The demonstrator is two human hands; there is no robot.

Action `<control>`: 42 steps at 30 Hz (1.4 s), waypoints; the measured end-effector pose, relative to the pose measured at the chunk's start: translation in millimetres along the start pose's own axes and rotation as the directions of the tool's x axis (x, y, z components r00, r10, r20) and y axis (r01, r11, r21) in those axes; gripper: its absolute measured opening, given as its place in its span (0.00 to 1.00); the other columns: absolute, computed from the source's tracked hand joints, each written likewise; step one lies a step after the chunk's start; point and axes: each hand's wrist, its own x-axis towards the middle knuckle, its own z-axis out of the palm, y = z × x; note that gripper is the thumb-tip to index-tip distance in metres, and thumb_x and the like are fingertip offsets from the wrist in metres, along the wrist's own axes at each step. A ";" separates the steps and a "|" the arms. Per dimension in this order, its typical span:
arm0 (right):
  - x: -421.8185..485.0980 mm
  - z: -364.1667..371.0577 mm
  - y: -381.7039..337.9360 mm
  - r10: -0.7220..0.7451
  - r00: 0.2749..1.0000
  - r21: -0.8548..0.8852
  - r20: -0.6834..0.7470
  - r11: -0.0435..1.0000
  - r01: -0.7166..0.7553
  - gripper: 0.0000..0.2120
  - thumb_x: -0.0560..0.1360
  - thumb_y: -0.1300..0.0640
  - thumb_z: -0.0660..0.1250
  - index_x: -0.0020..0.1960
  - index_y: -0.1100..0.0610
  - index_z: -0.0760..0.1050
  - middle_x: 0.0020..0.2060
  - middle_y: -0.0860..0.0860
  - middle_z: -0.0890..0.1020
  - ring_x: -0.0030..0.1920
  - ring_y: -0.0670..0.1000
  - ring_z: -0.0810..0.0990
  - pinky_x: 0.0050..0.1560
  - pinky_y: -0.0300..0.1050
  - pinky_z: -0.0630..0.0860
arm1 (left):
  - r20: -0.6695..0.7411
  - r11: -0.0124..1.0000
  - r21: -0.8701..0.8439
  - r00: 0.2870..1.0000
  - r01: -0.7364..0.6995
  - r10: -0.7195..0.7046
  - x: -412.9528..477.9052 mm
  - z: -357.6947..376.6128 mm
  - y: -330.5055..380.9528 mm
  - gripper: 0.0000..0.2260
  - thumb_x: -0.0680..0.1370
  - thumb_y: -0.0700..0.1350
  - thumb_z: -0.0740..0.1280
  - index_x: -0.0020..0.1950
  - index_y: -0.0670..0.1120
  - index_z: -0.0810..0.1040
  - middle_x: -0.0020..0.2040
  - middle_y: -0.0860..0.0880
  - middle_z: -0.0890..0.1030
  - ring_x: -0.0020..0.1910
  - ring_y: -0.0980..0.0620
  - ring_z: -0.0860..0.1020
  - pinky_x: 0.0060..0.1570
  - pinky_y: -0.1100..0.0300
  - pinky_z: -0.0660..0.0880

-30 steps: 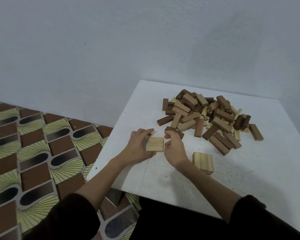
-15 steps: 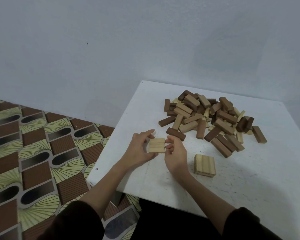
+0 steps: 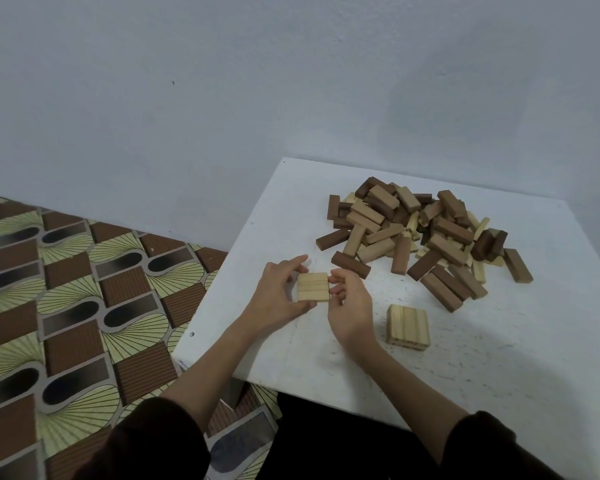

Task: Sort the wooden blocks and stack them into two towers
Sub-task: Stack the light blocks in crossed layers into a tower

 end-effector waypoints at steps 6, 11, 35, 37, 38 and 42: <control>-0.9 -0.7 0.1 -0.016 1.000 -0.018 0.006 1.000 0.016 0.20 0.73 0.73 0.58 0.61 0.58 0.72 0.49 0.49 0.75 0.44 0.46 0.73 0.52 0.39 0.74 | -0.014 1.000 0.028 1.000 -0.008 0.008 1.8 0.9 -1.9 0.34 0.68 0.43 0.76 0.71 0.52 0.66 0.58 0.55 0.75 0.53 0.58 0.65 0.49 0.79 0.62; -1.1 -1.4 -0.7 -0.028 1.000 -0.022 -0.002 0.999 0.028 0.19 0.73 0.72 0.58 0.60 0.58 0.72 0.48 0.48 0.75 0.45 0.47 0.74 0.51 0.39 0.73 | 0.008 0.999 0.042 1.000 -0.018 0.018 2.9 -0.2 -2.1 0.35 0.68 0.44 0.77 0.71 0.51 0.66 0.58 0.55 0.75 0.52 0.57 0.65 0.50 0.78 0.61; 14.3 -25.3 -21.0 -0.180 0.906 -0.149 0.383 0.956 0.253 0.34 0.71 0.67 0.66 0.73 0.59 0.56 0.68 0.53 0.63 0.69 0.51 0.60 0.69 0.47 0.63 | 0.044 0.994 0.092 0.998 -0.058 0.054 4.4 -5.0 -0.3 0.36 0.68 0.44 0.77 0.73 0.48 0.64 0.61 0.52 0.74 0.58 0.55 0.64 0.55 0.74 0.59; 18.4 -29.8 -24.7 -0.211 0.842 -0.231 0.496 0.903 0.363 0.36 0.71 0.66 0.66 0.74 0.61 0.53 0.70 0.55 0.61 0.71 0.53 0.57 0.69 0.45 0.59 | 0.043 0.994 0.089 0.998 -0.059 0.055 4.4 -6.0 -1.6 0.36 0.68 0.43 0.77 0.72 0.47 0.64 0.60 0.53 0.74 0.57 0.55 0.64 0.54 0.78 0.58; 19.6 -30.4 -25.5 -0.225 0.822 -0.259 0.524 0.877 0.405 0.37 0.71 0.66 0.66 0.74 0.62 0.52 0.70 0.55 0.62 0.70 0.54 0.57 0.68 0.44 0.59 | 0.045 0.995 0.085 0.998 -0.055 0.051 4.4 -6.3 -1.9 0.36 0.68 0.42 0.76 0.72 0.47 0.64 0.59 0.54 0.74 0.56 0.55 0.65 0.53 0.78 0.59; 23.0 -28.7 -24.7 -0.242 0.801 -0.308 0.548 0.832 0.462 0.31 0.73 0.64 0.65 0.72 0.62 0.56 0.64 0.57 0.68 0.64 0.56 0.64 0.62 0.47 0.66 | 0.048 0.996 0.067 0.997 -0.062 0.058 5.1 -5.8 -2.8 0.34 0.68 0.42 0.77 0.71 0.46 0.66 0.57 0.53 0.76 0.55 0.54 0.68 0.51 0.77 0.61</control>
